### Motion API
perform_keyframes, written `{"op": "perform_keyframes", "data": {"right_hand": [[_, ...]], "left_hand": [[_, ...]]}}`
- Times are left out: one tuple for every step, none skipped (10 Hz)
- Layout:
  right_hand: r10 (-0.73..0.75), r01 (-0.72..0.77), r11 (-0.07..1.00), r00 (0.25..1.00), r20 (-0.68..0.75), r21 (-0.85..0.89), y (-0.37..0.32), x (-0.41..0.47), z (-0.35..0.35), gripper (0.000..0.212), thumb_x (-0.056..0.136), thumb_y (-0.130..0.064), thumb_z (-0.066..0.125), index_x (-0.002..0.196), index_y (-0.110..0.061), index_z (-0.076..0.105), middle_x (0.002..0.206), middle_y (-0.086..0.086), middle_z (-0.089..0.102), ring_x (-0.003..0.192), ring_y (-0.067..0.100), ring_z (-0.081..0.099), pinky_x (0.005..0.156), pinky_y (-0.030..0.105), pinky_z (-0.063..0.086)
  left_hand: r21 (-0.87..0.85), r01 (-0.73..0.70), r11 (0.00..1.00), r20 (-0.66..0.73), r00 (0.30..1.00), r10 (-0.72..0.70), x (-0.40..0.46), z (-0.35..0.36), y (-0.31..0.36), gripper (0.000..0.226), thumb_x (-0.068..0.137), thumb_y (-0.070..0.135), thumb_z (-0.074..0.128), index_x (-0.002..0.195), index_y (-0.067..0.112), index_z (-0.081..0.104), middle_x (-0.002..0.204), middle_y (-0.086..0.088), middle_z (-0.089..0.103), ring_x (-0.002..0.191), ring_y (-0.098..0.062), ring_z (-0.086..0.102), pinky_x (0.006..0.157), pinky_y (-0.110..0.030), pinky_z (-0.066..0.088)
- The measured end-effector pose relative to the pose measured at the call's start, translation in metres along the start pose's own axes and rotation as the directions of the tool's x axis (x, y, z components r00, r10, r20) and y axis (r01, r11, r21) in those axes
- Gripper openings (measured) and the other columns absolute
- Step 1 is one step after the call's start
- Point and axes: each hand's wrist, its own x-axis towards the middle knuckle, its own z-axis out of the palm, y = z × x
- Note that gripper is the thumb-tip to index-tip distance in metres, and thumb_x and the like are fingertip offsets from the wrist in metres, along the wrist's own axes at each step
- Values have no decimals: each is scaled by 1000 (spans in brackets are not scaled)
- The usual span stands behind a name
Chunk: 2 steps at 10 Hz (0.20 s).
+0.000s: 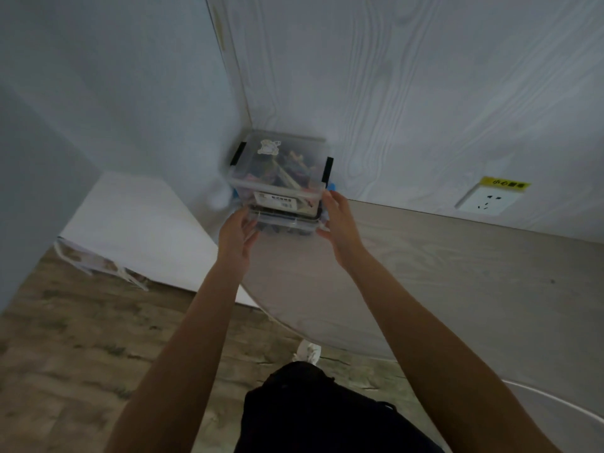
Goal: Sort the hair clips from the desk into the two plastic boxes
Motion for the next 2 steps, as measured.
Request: {"op": "perform_keyframes", "data": {"right_hand": [[5, -6, 999, 1000, 18, 49, 3, 1, -3, 43, 97, -38, 39, 136, -20, 36, 131, 4, 46, 113, 22, 49, 82, 31, 46], [11, -11, 1000, 1000, -27, 20, 4, 1, -14, 44, 98, -37, 37, 138, -21, 32, 139, 3, 40, 123, 25, 45, 98, 42, 40]], "left_hand": [[4, -1, 1000, 13, 1000, 1, -3, -2, 1, 9, 95, 17, 44, 100, 15, 50, 93, -4, 54, 105, -36, 57, 86, -28, 43], [43, -10, 999, -38, 999, 12, -5, -6, -5, 23, 95, 23, 45, 115, 14, 49, 105, -3, 52, 94, -16, 55, 84, -29, 44]]}}
